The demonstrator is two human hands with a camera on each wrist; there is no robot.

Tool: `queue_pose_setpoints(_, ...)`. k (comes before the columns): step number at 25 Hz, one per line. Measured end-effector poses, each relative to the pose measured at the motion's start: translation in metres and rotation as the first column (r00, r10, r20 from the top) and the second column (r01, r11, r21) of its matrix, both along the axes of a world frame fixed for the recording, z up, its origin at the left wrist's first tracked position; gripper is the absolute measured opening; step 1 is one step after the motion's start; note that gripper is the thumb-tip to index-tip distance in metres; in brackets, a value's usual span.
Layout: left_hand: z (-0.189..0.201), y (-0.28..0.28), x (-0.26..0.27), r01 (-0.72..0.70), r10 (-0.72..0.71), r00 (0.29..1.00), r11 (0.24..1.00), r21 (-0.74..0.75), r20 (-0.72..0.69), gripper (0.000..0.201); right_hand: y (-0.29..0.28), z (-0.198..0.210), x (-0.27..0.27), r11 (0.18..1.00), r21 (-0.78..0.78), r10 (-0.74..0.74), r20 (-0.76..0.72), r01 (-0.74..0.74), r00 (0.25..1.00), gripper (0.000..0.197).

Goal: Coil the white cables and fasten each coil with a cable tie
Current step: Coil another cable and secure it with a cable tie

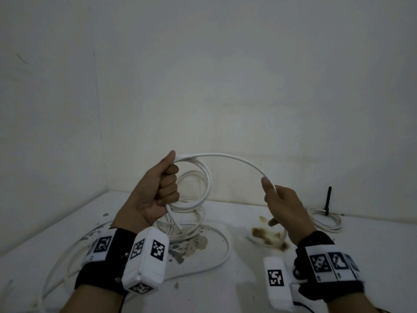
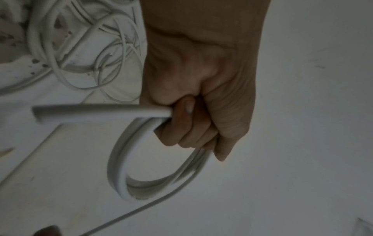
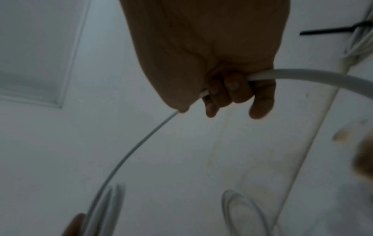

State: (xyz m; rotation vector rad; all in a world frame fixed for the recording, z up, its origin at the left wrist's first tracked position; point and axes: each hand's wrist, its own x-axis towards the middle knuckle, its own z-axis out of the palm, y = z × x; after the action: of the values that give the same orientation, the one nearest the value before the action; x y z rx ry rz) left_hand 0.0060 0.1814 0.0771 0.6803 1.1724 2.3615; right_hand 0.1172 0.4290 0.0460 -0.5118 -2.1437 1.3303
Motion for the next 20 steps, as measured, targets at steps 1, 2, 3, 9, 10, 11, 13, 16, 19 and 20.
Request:
queue_pose_setpoints(1,-0.001,0.005,0.001,0.014,-0.015,1.000,1.000,0.008,0.009,0.044,-0.006,0.003,-0.005,0.994,-0.112,0.018,-0.027,-0.021,0.999,0.044)
queue_pose_setpoints(2,-0.002,0.008,0.002,0.026,-0.027,0.999,1.000,0.012,0.017,0.044,-0.011,0.007,-0.007,0.970,-0.231,0.046,-0.103,-0.069,0.994,0.032)
queue_pose_setpoints(3,-0.003,0.011,0.003,0.033,-0.033,0.999,0.999,0.012,0.026,0.045,-0.014,0.013,-0.005,0.939,-0.312,0.080,-0.201,-0.141,0.976,0.026)
queue_pose_setpoints(9,-0.006,0.012,-0.001,0.036,-0.036,0.997,0.999,0.001,0.063,0.045,-0.020,0.034,0.019,0.982,0.185,0.066,-0.204,-0.027,0.977,0.028)
queue_pose_setpoints(10,-0.007,0.013,-0.001,0.028,-0.027,0.998,0.999,-0.023,0.057,0.044,-0.024,0.036,0.021,0.984,0.176,0.050,-0.224,-0.010,0.973,0.029)
queue_pose_setpoints(11,-0.008,0.015,0.000,0.010,-0.008,0.999,0.998,-0.058,0.044,0.044,-0.028,0.038,0.022,0.994,0.103,0.064,-0.276,-0.037,0.959,0.030)
queue_pose_setpoints(13,-0.010,0.021,0.002,-0.036,0.037,0.999,0.987,-0.157,-0.001,0.045,-0.039,0.044,0.024,0.976,-0.131,0.097,-0.443,-0.172,0.891,0.030)
queue_pose_setpoints(16,-0.014,0.033,0.010,-0.130,0.100,0.989,0.934,-0.333,-0.108,0.050,-0.053,0.054,0.027,0.888,-0.302,0.095,-0.615,-0.346,0.782,0.027)
queue_pose_setpoints(19,-0.022,0.044,0.016,-0.191,0.105,0.973,0.868,-0.459,-0.205,0.052,-0.058,0.065,0.031,0.807,-0.359,0.103,-0.697,-0.469,0.710,0.031)
queue_pose_setpoints(20,-0.024,0.047,0.018,-0.187,0.099,0.974,0.862,-0.472,-0.205,0.052,-0.059,0.067,0.031,0.783,-0.377,0.101,-0.708,-0.495,0.699,0.034)
